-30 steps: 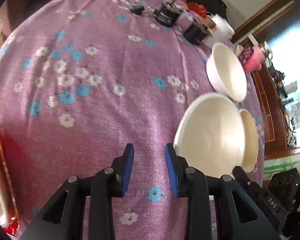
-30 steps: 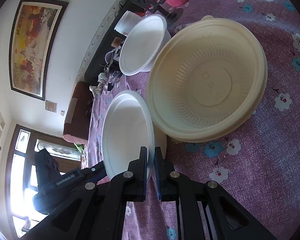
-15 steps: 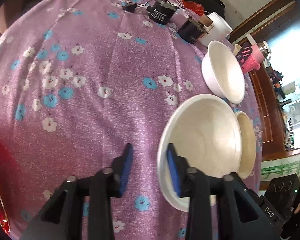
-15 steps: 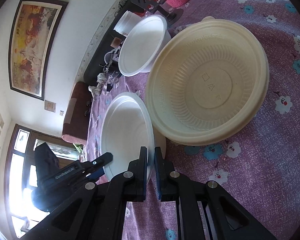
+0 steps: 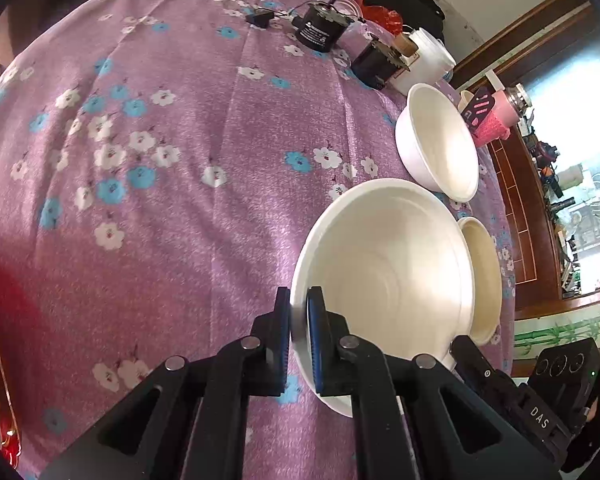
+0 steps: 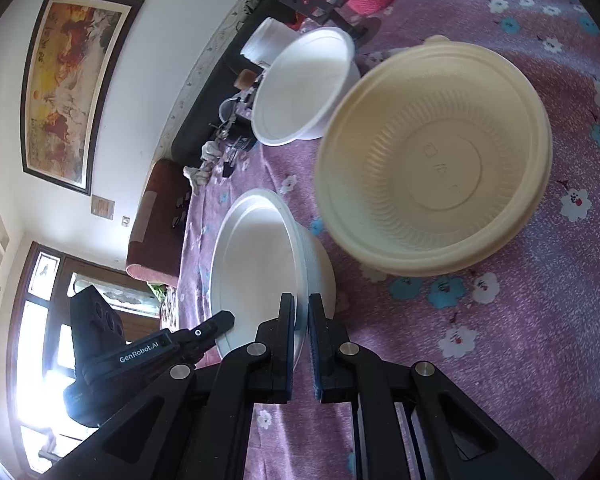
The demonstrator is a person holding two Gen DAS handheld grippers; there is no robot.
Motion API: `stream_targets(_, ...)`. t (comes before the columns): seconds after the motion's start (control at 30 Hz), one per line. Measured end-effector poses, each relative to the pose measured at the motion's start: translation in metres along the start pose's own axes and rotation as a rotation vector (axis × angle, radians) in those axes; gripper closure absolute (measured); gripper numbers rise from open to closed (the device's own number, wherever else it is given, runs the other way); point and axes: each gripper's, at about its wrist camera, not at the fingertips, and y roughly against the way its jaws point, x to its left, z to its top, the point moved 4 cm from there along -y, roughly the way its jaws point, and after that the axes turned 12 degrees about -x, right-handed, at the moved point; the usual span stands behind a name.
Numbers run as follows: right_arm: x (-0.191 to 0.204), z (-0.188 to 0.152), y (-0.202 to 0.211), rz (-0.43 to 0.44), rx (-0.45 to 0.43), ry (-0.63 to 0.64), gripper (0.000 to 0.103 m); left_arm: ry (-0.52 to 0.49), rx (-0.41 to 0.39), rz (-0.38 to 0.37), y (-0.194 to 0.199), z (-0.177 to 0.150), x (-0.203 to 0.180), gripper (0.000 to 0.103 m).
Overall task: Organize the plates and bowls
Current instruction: 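Grasp the same white bowl's rim with the left gripper while the right gripper holds it, then carry the white bowl with both grippers and lower it onto the stacked red plates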
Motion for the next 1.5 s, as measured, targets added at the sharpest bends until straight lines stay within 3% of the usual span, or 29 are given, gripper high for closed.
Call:
stream_targets(0.4,0.058,-0.034,-0.009,0.041,0.046,0.104,0.095,0.074,-0.096,0.003,0.071,0.003,0.056,0.095)
stream_targets(0.87,0.175,-0.112,-0.046,0.168,0.169,0.292,0.095,0.179,-0.255,0.104,0.179,-0.002,0.158,0.095)
stream_targets(1.07,0.206,-0.151,-0.074,0.193,0.254,0.340,0.095,0.247,-0.293,0.157,0.212,-0.008,0.206,0.095)
stream_targets(1.27,0.222,-0.191,-0.108,0.182,0.337,0.383,0.095,0.298,-0.304,0.205,0.227,-0.016,0.244,0.095)
stream_targets(1.5,0.227,-0.217,-0.128,0.150,0.377,0.427,0.095,0.333,-0.266,0.221,0.219,-0.027,0.270,0.095)
